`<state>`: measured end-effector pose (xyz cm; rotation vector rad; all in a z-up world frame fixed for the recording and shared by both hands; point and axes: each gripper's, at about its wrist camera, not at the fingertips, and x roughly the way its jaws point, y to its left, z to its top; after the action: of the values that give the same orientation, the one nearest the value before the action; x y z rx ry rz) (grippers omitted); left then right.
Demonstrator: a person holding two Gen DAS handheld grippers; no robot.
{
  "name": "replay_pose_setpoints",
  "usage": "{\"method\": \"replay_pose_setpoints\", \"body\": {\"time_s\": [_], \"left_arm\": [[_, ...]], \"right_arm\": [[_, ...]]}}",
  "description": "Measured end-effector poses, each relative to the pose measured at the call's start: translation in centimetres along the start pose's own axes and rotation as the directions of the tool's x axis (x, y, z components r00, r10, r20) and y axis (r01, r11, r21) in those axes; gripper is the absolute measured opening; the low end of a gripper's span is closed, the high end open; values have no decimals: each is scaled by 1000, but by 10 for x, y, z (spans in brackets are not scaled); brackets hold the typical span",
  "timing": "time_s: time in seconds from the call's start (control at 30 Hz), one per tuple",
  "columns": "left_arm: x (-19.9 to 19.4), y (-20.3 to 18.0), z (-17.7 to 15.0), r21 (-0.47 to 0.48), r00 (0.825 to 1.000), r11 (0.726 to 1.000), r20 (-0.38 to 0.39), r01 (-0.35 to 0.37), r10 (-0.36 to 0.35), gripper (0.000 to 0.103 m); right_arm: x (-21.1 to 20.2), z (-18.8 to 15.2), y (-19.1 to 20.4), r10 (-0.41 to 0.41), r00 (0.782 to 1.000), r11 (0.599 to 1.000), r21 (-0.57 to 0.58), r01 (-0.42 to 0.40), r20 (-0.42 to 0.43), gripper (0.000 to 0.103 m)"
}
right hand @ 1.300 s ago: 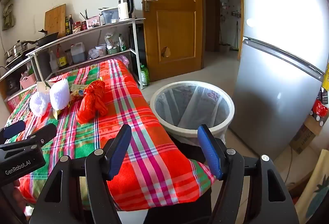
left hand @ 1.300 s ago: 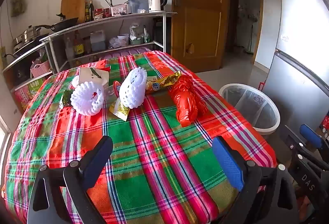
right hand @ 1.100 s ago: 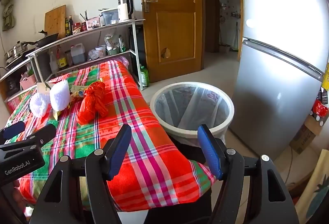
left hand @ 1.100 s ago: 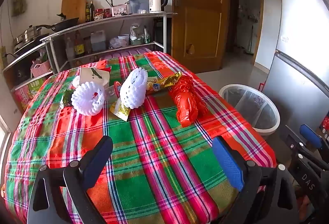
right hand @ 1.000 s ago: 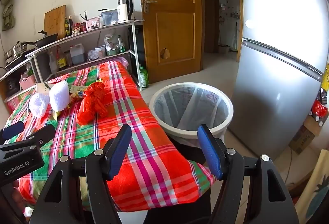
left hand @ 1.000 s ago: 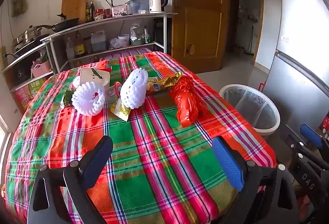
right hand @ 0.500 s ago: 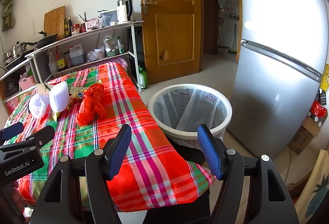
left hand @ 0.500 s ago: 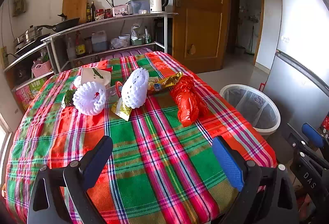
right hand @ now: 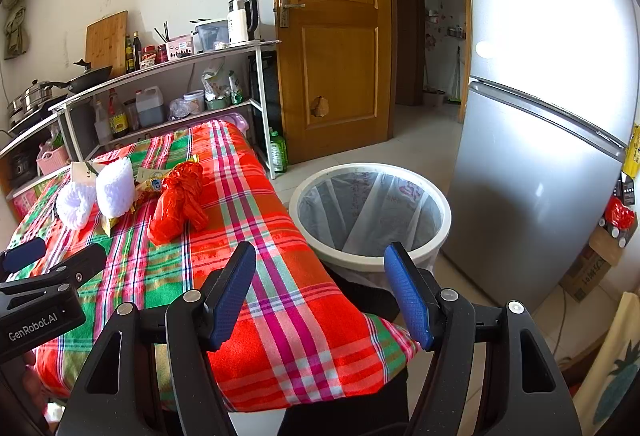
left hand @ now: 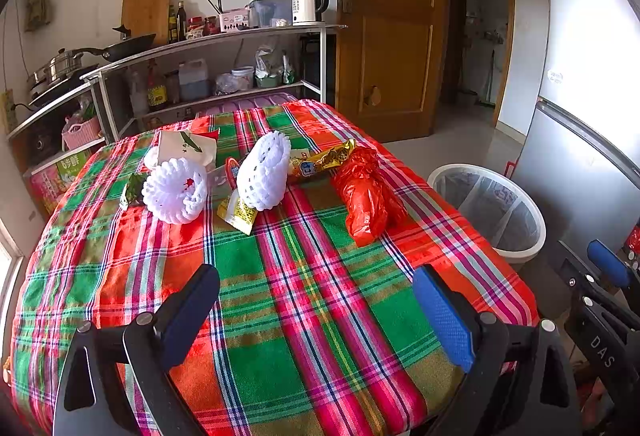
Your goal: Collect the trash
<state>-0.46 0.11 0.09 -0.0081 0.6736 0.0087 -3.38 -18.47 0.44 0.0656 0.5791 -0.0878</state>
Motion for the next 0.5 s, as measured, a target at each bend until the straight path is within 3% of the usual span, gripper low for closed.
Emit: {"method": "replay_pose_setpoints", "body": {"time_s": [0.5], "left_arm": [[0, 0, 0, -1, 1000, 1000, -1, 0, 0, 98]], "right_arm": [[0, 0, 0, -1, 1000, 1000, -3, 1, 0, 67]]}}
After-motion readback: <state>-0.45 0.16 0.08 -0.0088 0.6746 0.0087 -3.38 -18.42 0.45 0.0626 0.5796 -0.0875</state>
